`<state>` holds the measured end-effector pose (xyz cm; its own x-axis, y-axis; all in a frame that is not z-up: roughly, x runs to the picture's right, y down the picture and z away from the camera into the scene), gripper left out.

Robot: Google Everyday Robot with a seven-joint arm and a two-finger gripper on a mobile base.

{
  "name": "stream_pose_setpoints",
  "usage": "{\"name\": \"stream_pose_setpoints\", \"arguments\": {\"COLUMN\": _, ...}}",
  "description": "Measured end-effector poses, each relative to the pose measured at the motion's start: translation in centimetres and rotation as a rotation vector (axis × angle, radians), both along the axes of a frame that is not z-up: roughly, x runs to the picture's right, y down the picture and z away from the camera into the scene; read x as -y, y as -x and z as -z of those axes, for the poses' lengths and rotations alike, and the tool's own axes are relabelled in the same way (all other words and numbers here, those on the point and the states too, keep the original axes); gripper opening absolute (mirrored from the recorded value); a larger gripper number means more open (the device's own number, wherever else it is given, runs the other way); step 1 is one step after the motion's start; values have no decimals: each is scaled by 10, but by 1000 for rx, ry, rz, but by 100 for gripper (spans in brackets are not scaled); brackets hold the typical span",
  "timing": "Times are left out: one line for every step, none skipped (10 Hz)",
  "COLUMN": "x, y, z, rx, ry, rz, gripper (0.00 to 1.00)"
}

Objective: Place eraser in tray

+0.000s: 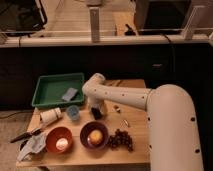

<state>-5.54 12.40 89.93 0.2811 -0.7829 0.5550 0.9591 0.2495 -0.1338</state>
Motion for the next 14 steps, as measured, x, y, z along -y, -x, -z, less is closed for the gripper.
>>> {"name": "stream_pose_setpoints", "arguments": {"x": -2, "y": 1, "z": -1, "rx": 1, "ry": 5, "rz": -5, "gripper": 45}}
{"name": "stream_pose_setpoints", "arguments": {"x": -4, "y": 0, "z": -3, "rx": -1, "ry": 11, "rz": -4, "gripper": 37}}
{"name": "stream_pose_setpoints", "arguments": {"x": -8, "y": -1, "z": -5, "rx": -8, "ry": 24, "rz": 3, "gripper": 28}}
{"name": "stream_pose_setpoints", "arguments": {"x": -14, "y": 0, "z": -8, "rx": -15, "ry": 37, "rz": 13, "gripper": 25}}
{"name": "stream_pose_setpoints", "arguments": {"x": -14, "y": 1, "z": -9, "rx": -15, "ry": 39, "rz": 14, "gripper": 27}}
{"name": "stream_pose_setpoints", "arguments": {"x": -14, "y": 0, "z": -8, "rx": -17, "ry": 39, "rz": 14, "gripper": 27}}
{"name": "stream_pose_setpoints", "arguments": {"x": -14, "y": 0, "z": -7, "rx": -17, "ry": 40, "rz": 14, "gripper": 27}}
{"name": "stream_pose_setpoints", "arguments": {"x": -14, "y": 0, "z": -7, "rx": -17, "ry": 41, "rz": 14, "gripper": 27}}
{"name": "stream_pose_setpoints", "arguments": {"x": -13, "y": -2, "z": -6, "rx": -17, "ry": 43, "rz": 6, "gripper": 27}}
{"name": "stream_pose_setpoints", "arguments": {"x": -8, "y": -5, "z": -1, "rx": -14, "ry": 41, "rz": -17, "gripper": 27}}
{"name": "stream_pose_setpoints", "arguments": {"x": 6, "y": -11, "z": 10, "rx": -10, "ry": 28, "rz": -55, "gripper": 30}}
{"name": "stream_pose_setpoints", "arguments": {"x": 17, "y": -12, "z": 20, "rx": -5, "ry": 17, "rz": -75, "gripper": 33}}
{"name": "stream_pose_setpoints", "arguments": {"x": 31, "y": -9, "z": 33, "rx": 5, "ry": 6, "rz": -96, "gripper": 31}}
{"name": "stream_pose_setpoints", "arguments": {"x": 55, "y": -8, "z": 55, "rx": 15, "ry": -10, "rz": -123, "gripper": 22}}
